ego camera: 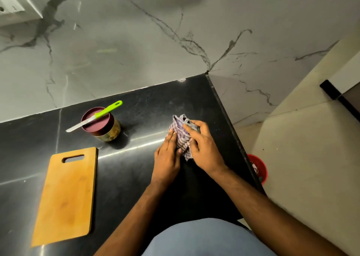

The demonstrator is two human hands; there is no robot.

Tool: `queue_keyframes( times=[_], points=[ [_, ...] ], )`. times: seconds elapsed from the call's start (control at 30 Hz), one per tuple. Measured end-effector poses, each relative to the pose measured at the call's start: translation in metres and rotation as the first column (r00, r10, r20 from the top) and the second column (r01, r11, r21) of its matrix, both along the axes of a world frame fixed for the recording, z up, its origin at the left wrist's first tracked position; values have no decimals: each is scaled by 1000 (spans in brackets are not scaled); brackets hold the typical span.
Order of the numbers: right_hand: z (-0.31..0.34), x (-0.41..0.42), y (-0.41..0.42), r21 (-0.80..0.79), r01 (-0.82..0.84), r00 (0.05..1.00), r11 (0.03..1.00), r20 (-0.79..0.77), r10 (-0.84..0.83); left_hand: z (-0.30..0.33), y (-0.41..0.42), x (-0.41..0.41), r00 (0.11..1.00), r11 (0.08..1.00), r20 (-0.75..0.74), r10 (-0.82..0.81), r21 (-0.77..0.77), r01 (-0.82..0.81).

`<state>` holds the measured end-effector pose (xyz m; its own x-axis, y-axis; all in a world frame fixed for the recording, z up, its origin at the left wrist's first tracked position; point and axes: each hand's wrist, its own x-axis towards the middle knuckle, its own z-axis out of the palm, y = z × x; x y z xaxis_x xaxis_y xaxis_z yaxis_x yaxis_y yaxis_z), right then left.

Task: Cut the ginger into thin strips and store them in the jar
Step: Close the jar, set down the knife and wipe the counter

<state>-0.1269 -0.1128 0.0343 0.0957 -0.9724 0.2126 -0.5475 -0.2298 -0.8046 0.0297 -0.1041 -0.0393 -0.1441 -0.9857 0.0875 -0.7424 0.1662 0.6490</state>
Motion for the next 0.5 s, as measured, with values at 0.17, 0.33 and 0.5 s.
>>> queue_keyframes(
  times=[0.17, 0.33, 0.5],
  points=[
    [-16, -3, 4, 130, 53, 998, 990, -42, -48, -7, 15, 6, 989, 994, 135, -57, 102, 43],
    [-15, -33, 4, 127, 162, 985, 979, -78, -153, 0, -11, -28, 971, 975, 153, -186, 152, 163],
    [-14, -86, -5, 137, 325, 943, 936, -116, -311, 13, -38, -90, 944, 946, 155, -292, 194, 261]
  ],
)
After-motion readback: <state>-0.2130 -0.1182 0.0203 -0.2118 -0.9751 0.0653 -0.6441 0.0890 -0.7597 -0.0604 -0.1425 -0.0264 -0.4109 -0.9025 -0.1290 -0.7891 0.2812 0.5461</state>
